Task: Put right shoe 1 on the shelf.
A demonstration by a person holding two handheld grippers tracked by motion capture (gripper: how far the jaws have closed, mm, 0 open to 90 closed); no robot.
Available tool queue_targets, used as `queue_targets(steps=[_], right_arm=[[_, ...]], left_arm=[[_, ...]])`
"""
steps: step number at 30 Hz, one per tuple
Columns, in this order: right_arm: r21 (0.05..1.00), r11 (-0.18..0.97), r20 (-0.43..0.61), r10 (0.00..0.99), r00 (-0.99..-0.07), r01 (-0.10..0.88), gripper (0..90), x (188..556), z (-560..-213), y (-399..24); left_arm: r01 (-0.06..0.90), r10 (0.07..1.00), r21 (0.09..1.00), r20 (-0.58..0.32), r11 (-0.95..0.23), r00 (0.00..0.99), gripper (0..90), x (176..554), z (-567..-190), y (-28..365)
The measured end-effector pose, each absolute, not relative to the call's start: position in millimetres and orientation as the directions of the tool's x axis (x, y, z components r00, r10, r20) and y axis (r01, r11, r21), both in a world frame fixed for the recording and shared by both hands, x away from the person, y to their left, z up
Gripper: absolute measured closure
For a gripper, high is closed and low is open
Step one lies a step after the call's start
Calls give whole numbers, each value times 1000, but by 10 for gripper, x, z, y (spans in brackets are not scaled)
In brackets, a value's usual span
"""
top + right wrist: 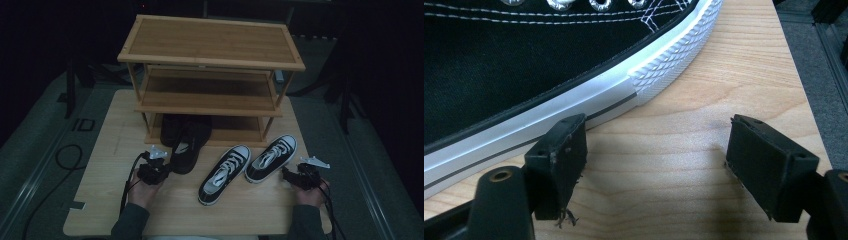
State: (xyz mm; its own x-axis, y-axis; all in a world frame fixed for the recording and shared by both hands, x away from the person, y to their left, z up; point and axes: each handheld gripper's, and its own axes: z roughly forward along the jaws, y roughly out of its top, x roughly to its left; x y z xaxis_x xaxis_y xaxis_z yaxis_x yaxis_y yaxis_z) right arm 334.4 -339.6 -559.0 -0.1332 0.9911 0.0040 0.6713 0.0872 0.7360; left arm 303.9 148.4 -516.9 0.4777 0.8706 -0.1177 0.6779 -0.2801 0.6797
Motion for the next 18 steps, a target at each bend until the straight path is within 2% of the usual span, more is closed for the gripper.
queue_targets(steps=[6, 18], right_arm=[[736, 87, 4, 991, -133, 671, 239, 3344, -5590, -3396], [736, 87, 4, 991, -133, 671, 239, 3345, -5590, -3396]], left_arm=[[675, 863, 675, -113, -296, 492, 898, 3028, -5186, 1429], [645, 839, 698, -117, -312, 532, 897, 3121, -5187, 1064]])
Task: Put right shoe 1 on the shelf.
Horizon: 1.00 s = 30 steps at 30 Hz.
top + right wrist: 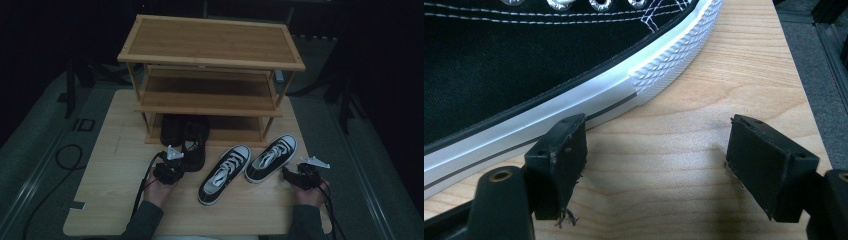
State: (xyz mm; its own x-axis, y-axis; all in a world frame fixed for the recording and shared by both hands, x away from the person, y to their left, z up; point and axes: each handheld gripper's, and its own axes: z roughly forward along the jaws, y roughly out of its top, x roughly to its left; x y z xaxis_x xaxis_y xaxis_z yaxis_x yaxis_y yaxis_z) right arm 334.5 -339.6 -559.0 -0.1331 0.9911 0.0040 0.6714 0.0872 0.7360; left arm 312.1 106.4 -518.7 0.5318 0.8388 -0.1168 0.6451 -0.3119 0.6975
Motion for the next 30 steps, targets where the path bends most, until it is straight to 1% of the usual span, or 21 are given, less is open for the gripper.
queue_targets(steps=[3, 4, 7, 12, 15, 17, 21, 23, 30], right_arm=[[736, 87, 4, 991, -133, 671, 239, 3344, -5590, -3396], [736, 87, 4, 991, -133, 671, 239, 3344, -5590, -3396], [736, 87, 4, 991, -133, 671, 239, 3344, -5590, -3396], [736, 88, 3, 991, -134, 671, 239, 3344, -5590, -3396], [736, 88, 3, 991, -134, 671, 239, 3344, -5590, -3396], [736, 88, 3, 991, -134, 671, 239, 3344, -5590, -3397], [736, 88, 3, 991, -134, 671, 239, 3344, -5590, -3397], [736, 88, 3, 991, -134, 671, 239, 3344, -5590, -3397], [736, 89, 2, 991, -134, 671, 239, 3344, -5590, -3397]], left_arm=[[640, 835, 696, -106, -325, 539, 887, 3118, -5179, 1002], [638, 825, 696, -116, -329, 553, 887, 3106, -5183, 987], [630, 810, 682, -94, -372, 579, 887, 3064, -5215, 913], [632, 797, 659, -80, -408, 598, 888, 3119, -5305, 823], [643, 794, 663, -118, -384, 596, 897, 3191, -5327, 815], [633, 800, 670, -96, -388, 592, 897, 3212, -5311, 795], [638, 802, 687, -136, -347, 582, 897, 3294, -5273, 803], [634, 807, 688, -120, -352, 578, 897, 3327, -5271, 778], [636, 809, 689, -123, -348, 575, 897, 3508, -5281, 737]])
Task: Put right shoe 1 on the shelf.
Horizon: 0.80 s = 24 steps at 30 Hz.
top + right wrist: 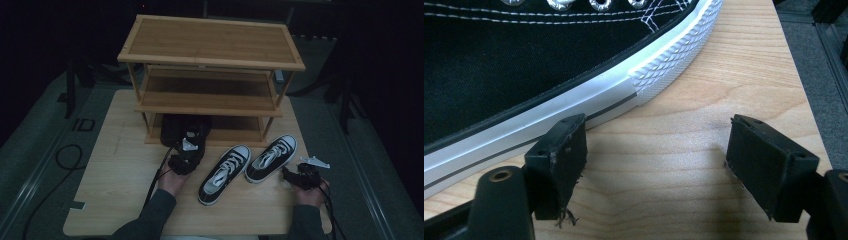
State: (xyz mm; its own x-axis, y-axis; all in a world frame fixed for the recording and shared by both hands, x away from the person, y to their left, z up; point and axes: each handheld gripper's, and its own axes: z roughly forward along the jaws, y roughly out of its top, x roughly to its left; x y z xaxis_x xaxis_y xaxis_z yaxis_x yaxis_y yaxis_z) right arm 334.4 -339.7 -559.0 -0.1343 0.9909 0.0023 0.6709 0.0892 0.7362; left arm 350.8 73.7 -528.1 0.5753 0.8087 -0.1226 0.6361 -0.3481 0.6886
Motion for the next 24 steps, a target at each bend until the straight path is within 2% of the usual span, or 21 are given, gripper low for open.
queue_targets(steps=[5, 16, 24], right_arm=[[736, 89, 2, 991, -134, 671, 239, 3345, -5590, -3397], [736, 89, 3, 991, -135, 671, 239, 3344, -5590, -3397], [736, 89, 2, 991, -134, 671, 239, 3344, -5590, -3397]], left_arm=[[641, 806, 686, -133, -346, 577, 897, 3614, -5268, 737], [668, 822, 659, -131, -346, 555, 888, 3432, -5338, 998], [694, 843, 639, -130, -330, 521, 897, 3511, -5404, 1056]])
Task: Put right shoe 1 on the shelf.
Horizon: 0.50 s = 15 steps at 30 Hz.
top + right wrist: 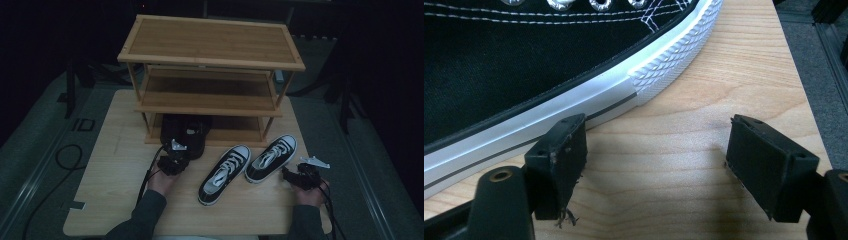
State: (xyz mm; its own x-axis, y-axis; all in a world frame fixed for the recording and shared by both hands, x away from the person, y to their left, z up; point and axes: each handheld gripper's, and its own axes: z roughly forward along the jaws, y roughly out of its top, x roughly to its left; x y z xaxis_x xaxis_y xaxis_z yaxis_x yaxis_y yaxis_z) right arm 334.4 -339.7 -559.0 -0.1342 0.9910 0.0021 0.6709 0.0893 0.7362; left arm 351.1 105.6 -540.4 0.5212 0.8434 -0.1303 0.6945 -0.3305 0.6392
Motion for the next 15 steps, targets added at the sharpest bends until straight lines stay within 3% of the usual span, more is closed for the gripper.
queue_targets(steps=[15], right_arm=[[736, 89, 2, 991, -134, 671, 239, 3344, -5590, -3397]], left_arm=[[732, 870, 628, -173, -264, 462, 897, 3824, -5449, 977]])
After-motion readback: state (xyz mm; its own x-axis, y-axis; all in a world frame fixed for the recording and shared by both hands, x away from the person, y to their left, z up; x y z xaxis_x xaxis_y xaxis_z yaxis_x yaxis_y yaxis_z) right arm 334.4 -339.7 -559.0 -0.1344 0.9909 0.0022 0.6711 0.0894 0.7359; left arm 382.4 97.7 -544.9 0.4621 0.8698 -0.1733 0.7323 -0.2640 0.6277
